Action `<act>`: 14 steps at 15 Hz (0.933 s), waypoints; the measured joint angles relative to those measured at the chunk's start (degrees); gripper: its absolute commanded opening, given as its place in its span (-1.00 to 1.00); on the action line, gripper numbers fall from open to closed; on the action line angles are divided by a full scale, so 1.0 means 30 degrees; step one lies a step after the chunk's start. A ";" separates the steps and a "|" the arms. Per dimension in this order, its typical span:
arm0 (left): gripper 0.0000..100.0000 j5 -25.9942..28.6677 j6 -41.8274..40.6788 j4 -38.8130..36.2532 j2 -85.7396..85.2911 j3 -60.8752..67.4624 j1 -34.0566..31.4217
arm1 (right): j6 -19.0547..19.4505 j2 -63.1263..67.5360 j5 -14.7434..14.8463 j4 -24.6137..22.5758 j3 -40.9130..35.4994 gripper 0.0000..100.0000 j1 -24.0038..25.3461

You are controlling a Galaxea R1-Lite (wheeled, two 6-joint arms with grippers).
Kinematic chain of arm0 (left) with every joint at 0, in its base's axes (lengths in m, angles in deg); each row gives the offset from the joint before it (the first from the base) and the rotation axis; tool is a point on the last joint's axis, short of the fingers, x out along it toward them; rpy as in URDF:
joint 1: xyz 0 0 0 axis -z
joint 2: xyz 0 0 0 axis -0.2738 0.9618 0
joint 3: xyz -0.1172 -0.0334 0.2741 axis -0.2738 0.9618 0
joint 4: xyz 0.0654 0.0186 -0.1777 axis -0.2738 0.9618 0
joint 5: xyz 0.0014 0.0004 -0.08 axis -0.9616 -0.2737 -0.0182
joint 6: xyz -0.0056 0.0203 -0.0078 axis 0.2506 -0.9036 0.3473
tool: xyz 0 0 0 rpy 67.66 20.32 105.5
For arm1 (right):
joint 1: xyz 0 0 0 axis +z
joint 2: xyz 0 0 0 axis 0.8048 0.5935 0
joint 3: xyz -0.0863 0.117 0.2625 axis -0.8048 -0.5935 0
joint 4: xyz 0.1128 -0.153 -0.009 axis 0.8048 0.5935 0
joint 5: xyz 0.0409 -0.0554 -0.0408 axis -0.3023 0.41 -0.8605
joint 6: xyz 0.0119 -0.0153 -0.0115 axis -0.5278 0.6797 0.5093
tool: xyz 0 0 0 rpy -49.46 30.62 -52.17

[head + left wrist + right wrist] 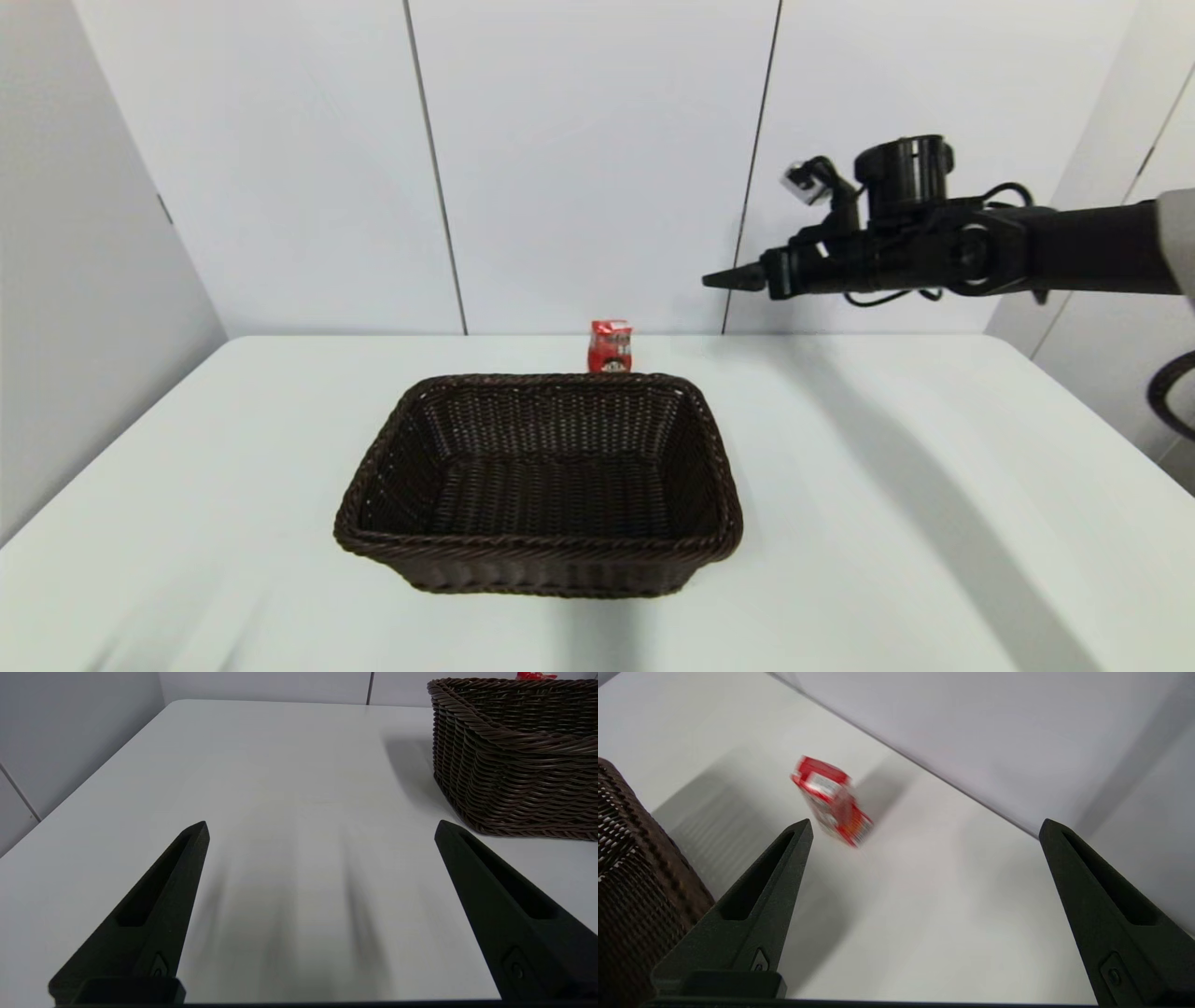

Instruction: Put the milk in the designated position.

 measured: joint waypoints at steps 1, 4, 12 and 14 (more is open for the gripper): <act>1.00 0.0000 -0.0012 0.0000 0.0000 0.0000 0.0000 | -0.0008 -0.0963 0.0028 0.0045 -0.0931 1.00 -0.0626; 1.00 0.0000 -0.0012 0.0000 0.0000 0.0000 0.0000 | 0.0037 -0.4035 0.0085 0.0102 -0.4511 1.00 -0.2950; 1.00 0.0000 -0.0012 0.0000 0.0000 0.0000 -0.0016 | -0.0012 -1.2963 0.3263 0.1296 -1.2569 1.00 -0.7871; 1.00 0.0000 -0.0008 0.0008 0.0000 0.0000 0.0000 | 0.0146 -1.5701 0.3401 0.1369 -1.4454 1.00 -0.8066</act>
